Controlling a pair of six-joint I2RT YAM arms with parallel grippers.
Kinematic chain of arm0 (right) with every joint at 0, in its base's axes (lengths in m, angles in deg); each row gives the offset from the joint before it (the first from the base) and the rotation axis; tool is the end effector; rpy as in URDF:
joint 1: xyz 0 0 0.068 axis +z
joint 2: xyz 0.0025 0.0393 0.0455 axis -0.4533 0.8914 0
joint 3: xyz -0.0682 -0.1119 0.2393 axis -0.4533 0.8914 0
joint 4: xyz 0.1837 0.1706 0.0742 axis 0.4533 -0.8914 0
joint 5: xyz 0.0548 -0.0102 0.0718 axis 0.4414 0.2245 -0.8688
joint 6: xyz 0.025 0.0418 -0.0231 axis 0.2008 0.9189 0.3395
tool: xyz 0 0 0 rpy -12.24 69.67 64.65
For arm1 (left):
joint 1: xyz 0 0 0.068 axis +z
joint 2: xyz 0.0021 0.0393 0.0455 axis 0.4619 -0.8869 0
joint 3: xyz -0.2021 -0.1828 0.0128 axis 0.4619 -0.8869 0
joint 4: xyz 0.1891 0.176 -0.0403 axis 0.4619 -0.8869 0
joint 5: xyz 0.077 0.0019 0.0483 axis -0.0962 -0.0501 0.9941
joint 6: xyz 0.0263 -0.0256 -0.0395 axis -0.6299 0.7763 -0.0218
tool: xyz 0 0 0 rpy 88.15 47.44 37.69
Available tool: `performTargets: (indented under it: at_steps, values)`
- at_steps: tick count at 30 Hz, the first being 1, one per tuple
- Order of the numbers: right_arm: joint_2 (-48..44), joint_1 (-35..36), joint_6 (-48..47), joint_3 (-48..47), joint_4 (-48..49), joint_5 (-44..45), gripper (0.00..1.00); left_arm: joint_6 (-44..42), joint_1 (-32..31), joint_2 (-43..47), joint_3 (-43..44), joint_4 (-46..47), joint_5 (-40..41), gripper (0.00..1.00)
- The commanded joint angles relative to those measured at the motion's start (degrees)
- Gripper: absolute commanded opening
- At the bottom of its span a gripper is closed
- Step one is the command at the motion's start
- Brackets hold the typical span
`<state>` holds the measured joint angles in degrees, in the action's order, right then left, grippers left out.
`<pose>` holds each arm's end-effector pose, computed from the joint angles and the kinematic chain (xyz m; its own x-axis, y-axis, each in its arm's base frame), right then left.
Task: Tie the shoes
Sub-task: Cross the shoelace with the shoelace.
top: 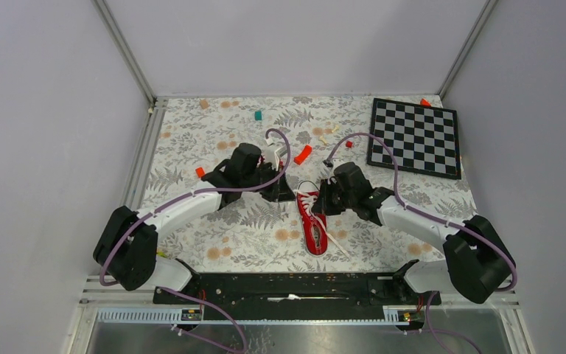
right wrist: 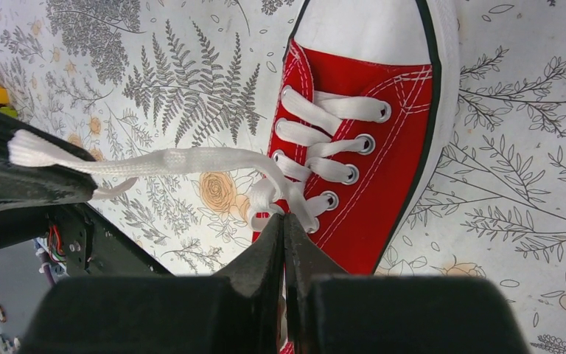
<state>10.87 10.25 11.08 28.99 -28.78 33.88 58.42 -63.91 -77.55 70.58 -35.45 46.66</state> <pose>0.2125 0.1712 0.2037 -0.7914 -0.0049 -0.6113 -0.3915 0.7720 0.5007 0.2320 -0.1943 0.2420 -0.7575 0.1630 -0.6322 0.6070 0.5324 -0.5900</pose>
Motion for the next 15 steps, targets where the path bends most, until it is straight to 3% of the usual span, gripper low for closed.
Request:
performTargets:
  at_steps: [1,9,15]
  values:
    - [1.00,-0.12,-1.28,-2.11,1.83,1.44,0.02,0.79,-0.31,1.01,3.54,0.85,-1.64,0.00]
    - [-0.42,-0.17,-1.43,-1.38,1.35,0.52,0.08,0.78,-1.59,-0.53,5.89,0.50,-2.13,0.00]
    - [-3.49,-0.20,-2.84,-0.96,-1.38,0.09,0.21,0.95,-2.18,-1.26,6.76,0.12,-1.30,0.00]
